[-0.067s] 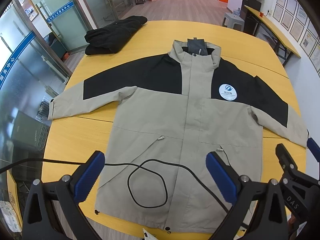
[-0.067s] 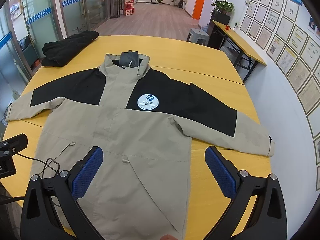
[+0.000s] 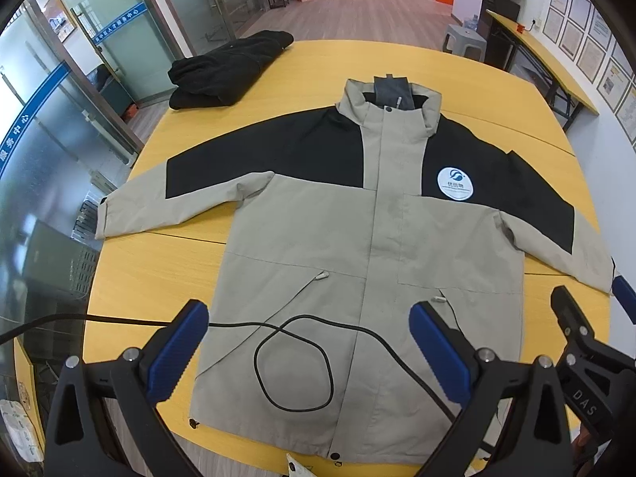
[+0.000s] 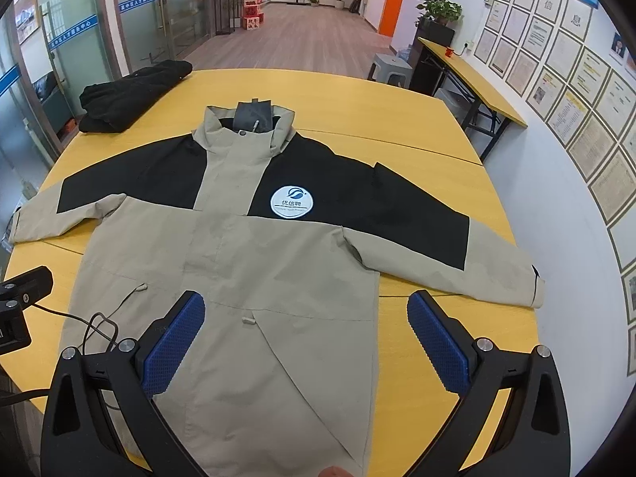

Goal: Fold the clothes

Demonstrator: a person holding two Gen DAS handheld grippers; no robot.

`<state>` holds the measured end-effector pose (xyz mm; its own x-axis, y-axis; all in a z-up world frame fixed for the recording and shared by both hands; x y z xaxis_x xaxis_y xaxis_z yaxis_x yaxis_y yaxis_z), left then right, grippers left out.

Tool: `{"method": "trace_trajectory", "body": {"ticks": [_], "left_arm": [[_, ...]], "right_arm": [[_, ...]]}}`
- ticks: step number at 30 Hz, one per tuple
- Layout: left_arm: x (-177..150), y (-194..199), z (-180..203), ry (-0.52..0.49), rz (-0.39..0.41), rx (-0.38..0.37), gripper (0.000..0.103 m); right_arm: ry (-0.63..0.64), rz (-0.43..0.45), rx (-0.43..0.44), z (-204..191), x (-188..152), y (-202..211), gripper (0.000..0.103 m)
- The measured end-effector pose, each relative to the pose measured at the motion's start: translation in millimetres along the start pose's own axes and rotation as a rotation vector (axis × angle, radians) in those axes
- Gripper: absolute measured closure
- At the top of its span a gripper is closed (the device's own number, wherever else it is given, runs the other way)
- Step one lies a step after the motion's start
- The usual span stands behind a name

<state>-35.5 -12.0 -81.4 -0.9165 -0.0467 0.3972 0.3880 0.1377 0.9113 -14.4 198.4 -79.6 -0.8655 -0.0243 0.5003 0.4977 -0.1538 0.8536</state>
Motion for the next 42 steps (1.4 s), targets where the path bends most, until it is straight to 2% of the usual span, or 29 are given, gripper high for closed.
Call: {"method": "trace_trajectory", "body": {"ticks": [2,7,13,20,30,34,42], "left_arm": [[2,2,2,-0.022,0.008,-0.01,0.0],[18,-18,-21,-0.043,-0.028,-0.08,0.0],[27,-33,-51,-0.064,-0.005,-0.125,0.0],[33,-36,-72,-0.081,0.004,-0.146,0.0],[32,-38,-94,-0.021,0.006,-0.14,0.0],[28,-34,-91,-0.056,0.016,-0.129,0.0],[28,-28,-78,-0.04,0.035,-0.138,0.0]], "right_arm": [[-0.003,-0.001,-0.016,-4,1,1,0.0],[-0.011,-0.004,-0.056,-14,5,2,0.0],[-0.014,-0.015,-0.129,-31,11,5,0.0],[-0.019,-0.038,-0.195,-66,21,12,0.0],[0.038,-0.037,-0.197,-95,26,15,0.0],[0.016,-0.037,-0.197,-96,26,15,0.0],[0.056,-0.044,-0.19,-91,25,15,0.0]]}}
Point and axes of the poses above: each gripper's, at about its wrist camera, not at the fingertips, and y roughly against the way its jaws point, z to its right, x to its top, the point moved 9 cm from there along -y, roughly the way its jaws point, and after that the axes turned 8 degrees about y, right-handed, at the moved point
